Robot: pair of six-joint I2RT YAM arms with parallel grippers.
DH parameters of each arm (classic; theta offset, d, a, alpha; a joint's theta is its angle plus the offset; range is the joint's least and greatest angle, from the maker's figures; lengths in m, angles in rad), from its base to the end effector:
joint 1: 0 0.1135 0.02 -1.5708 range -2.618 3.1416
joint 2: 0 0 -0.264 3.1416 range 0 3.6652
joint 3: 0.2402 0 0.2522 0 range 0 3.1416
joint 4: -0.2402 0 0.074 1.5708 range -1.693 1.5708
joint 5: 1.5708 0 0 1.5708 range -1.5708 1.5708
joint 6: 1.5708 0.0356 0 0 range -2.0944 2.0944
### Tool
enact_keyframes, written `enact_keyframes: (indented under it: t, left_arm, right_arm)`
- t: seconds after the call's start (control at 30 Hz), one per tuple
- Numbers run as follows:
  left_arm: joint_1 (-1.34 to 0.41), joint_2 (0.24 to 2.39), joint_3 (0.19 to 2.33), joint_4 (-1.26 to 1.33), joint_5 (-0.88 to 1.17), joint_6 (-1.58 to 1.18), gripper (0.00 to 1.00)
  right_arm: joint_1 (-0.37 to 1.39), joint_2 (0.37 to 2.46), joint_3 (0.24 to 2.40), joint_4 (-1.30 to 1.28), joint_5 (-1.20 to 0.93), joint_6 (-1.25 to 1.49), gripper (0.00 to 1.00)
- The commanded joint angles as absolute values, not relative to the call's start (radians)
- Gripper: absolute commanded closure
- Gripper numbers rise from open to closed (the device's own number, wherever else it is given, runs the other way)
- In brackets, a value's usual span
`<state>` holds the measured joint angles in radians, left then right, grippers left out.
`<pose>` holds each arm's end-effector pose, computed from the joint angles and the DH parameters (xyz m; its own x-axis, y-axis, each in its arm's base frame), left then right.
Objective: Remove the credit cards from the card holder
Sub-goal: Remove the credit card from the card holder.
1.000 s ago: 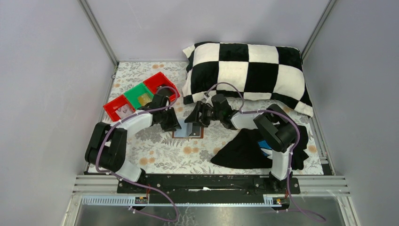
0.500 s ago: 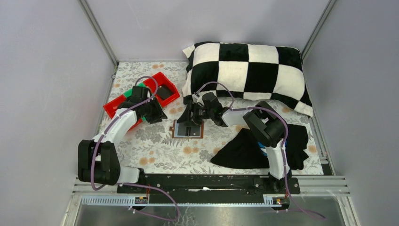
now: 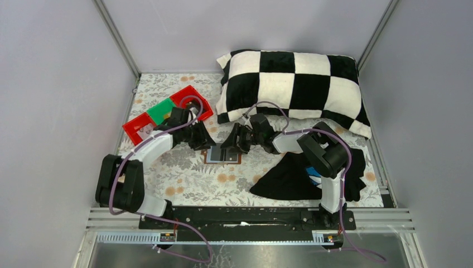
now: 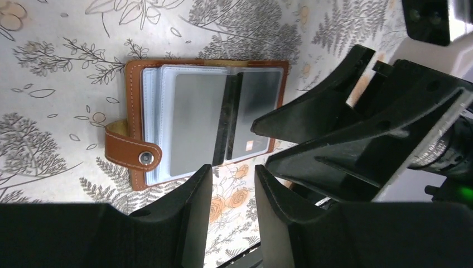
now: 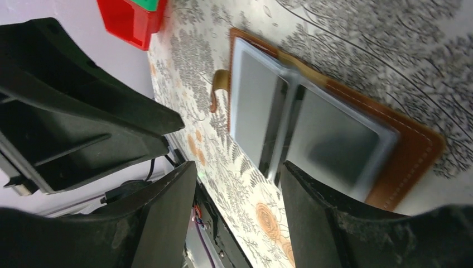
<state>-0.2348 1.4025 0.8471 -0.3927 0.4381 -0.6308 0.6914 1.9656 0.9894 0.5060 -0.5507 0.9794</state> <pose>0.2664 -0.0793 0.2093 -0.9042 -0.3329 -0.2678 -0.1015 0.7762 -0.6223 0.2974 0.2703 0.1406 -0.9440 0.1370 -0.3002 -0.2135 0.4400 0.8722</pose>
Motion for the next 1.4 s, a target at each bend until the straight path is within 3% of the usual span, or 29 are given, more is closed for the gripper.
enact_keyframes:
  t: [0.0,0.77,0.97,1.17,1.3,1.37]
  left_arm:
    - [-0.236,1.472,0.800,-0.264,0.492,-0.664,0.62]
    - [-0.236,1.576,0.745,-0.237,0.385,-0.637,0.64]
    - [-0.236,1.594,0.732,-0.221,0.399,-0.639,0.64]
    - [-0.236,1.599,0.733,-0.222,0.402,-0.638,0.64]
    - [-0.236,1.599,0.736,-0.229,0.394,-0.639,0.64]
    - [-0.236,1.595,0.737,-0.234,0.384,-0.642,0.64]
  right_arm:
    - [0.692,1.951,0.970,0.524,-0.529,1.006,0.37]
    - [0.692,2.076,1.019,0.575,-0.553,1.071,0.53]
    - [0.692,2.091,1.020,0.608,-0.568,1.093,0.70]
    - [0.692,2.097,1.016,0.633,-0.587,1.098,0.79]
    - [0.692,2.079,0.989,0.646,-0.591,1.097,0.99]
    - [0.690,2.053,0.968,0.648,-0.580,1.086,1.00]
